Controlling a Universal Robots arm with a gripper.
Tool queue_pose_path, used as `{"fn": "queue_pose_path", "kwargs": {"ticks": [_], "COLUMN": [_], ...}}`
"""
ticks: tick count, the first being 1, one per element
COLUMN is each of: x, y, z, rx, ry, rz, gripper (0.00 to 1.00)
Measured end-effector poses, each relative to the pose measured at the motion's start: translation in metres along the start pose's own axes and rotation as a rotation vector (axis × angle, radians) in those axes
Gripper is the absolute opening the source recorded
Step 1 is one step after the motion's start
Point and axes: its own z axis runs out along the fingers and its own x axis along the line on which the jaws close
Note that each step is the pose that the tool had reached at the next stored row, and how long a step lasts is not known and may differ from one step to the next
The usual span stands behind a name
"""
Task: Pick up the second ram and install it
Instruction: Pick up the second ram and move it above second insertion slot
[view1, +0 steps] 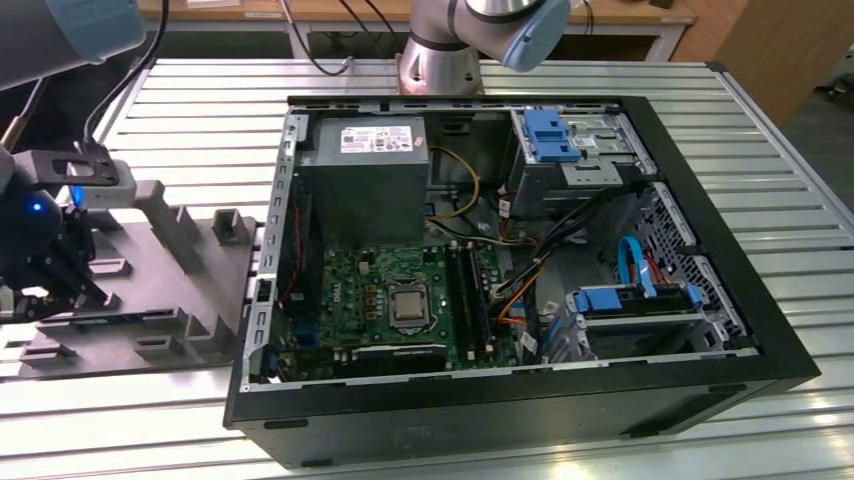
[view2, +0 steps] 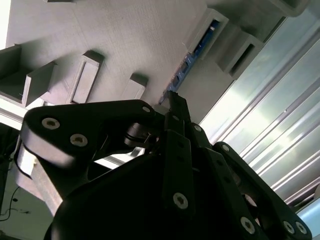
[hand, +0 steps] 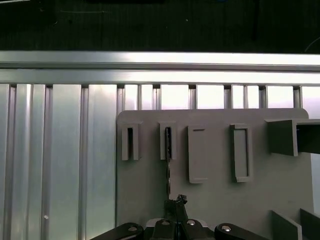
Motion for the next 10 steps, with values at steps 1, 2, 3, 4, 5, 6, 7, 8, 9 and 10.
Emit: {"fn": "queue_pose_path", "kwargs": {"ticks": [1, 2, 3, 4, 5, 6, 7, 8, 9, 10], "x": [0.0000, 0.0001, 0.0001, 0.0001, 0.0002, 0.0004, 0.0005, 0.0008, 0.0013, 0.0018], "y": [0.0000, 0.0000, 0.0001, 0.0001, 0.0001, 0.0002, 0.0004, 0.0007, 0.0010, 0.0013], "z": [0.0010, 0.0018, 0.0022, 0.0027, 0.0032, 0.0038, 0.0045, 0.0049, 0.0053, 0.0057], "rx": [0.0001, 0.0001, -0.0001, -0.0001, 0.0000, 0.0001, 0.0001, 0.0000, 0.0001, 0.0000], "ry": [-0.0001, 0.0000, 0.0001, 0.0001, 0.0000, 0.0000, 0.0000, 0.0000, -0.0001, 0.0000], "rz": [0.000, 0.000, 0.000, 0.000, 0.000, 0.000, 0.000, 0.000, 0.000, 0.000], "gripper": [0.10, 0.10, 0.10, 0.10, 0.10, 0.10, 0.10, 0.10, 0.10, 0.10]}}
